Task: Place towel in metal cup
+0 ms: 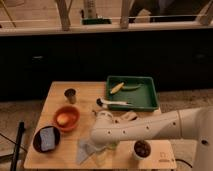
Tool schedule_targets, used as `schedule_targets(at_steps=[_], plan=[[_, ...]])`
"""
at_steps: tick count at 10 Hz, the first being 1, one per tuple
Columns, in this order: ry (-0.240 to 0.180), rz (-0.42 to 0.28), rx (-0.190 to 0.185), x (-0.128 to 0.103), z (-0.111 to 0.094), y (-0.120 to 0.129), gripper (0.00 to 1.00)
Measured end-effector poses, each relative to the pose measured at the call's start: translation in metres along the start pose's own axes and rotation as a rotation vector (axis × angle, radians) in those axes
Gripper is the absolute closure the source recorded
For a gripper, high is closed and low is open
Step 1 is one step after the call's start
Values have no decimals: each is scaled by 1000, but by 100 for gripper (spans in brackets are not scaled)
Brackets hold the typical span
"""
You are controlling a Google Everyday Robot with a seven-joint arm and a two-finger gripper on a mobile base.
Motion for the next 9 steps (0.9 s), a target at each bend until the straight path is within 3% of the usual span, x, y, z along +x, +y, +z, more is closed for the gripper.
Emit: schedule_targets(at_steps=[4, 5, 9], plan=[[-27, -62, 9, -13, 9, -22, 20], [-35, -75, 10, -16, 11, -27, 25], [-56, -98, 10, -18, 14, -36, 64]])
